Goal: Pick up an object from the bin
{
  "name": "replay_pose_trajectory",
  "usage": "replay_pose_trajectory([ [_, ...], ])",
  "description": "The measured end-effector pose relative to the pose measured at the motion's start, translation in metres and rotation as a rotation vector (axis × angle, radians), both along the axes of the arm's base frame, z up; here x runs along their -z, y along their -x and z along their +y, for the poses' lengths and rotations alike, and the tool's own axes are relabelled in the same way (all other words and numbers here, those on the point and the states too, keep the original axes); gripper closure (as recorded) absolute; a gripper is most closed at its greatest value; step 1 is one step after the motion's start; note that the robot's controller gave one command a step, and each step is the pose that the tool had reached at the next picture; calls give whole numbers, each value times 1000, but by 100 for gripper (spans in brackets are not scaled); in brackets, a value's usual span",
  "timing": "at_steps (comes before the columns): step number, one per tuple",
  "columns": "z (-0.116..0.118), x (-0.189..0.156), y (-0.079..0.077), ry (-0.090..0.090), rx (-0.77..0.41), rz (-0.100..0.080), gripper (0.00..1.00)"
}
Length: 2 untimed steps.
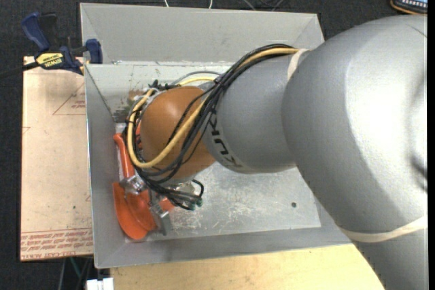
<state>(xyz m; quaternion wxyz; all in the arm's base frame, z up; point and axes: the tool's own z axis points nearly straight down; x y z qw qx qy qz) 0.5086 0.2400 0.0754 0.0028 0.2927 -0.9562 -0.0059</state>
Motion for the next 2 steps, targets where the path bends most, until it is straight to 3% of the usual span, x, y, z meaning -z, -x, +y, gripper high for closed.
replay_pose_trajectory([
  [2,-1,-16,3,3,1,7,100],
])
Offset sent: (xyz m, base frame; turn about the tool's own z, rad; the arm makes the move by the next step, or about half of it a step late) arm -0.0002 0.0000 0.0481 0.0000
